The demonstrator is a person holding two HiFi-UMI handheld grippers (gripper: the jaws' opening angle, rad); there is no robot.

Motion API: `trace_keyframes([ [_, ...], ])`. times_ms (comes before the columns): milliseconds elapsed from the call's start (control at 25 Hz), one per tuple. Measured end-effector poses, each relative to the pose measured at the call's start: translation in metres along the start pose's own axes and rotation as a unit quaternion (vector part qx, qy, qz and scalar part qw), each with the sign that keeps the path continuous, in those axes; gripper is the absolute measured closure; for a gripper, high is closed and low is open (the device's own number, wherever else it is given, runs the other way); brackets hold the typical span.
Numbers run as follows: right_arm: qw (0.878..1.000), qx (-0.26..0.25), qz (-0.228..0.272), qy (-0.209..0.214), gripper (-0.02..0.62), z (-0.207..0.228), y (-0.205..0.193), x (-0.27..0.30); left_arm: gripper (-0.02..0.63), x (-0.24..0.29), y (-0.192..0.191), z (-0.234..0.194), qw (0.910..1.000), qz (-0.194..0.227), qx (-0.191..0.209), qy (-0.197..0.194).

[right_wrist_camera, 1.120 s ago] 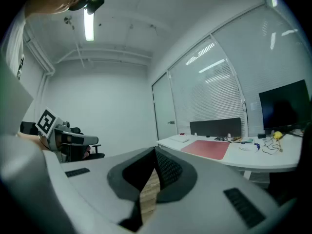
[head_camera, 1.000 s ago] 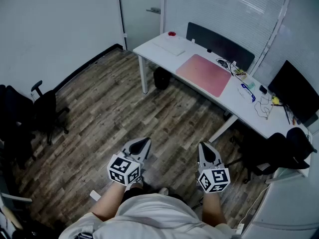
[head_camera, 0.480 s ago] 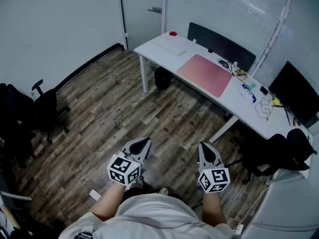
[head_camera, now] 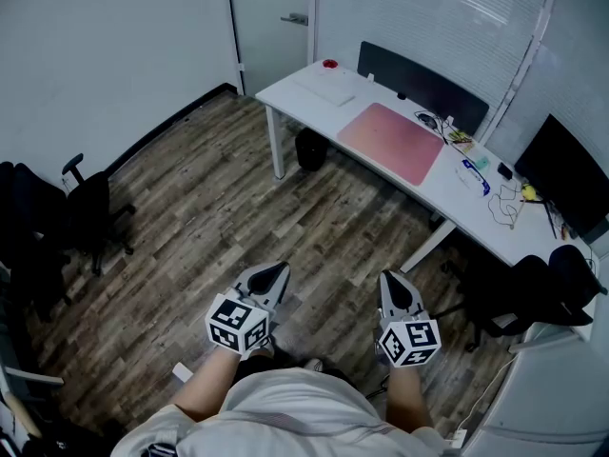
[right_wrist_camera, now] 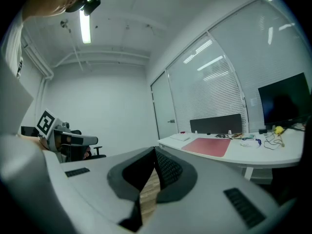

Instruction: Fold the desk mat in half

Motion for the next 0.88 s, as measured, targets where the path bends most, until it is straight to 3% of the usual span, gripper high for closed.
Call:
trace_keyframes([
  [400, 1.000, 0.017, -0.022, -0.010, 0.545, 0.013, -0.009, 0.025, 0.591, 0.014, -0.002, -0.016, 0.9999, -0.011, -0.005, -0.001],
  [640, 0.999, 0.012, -0.044, -0.023, 0.545, 0.016, -0.010, 0.066, 0.591, 0.043, -0.002, -0.058, 0.9995, -0.015, -0.025, -0.012],
  [880, 0.996, 0.010, -0.057, -0.067, 0.543, 0.041, 0.007, 0.119, 0.591, 0.092, 0.022, -0.109, 0.9987, -0.004, -0.027, -0.042],
])
Point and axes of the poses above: the fingertips, and each gripper's own axes: x forward along the fingers, z to its right, y out of its top, the point moved 3 cm from there along -x, backward along the fingers, and after that the axes turned 9 degrees about -y, right-handed, at the moved point
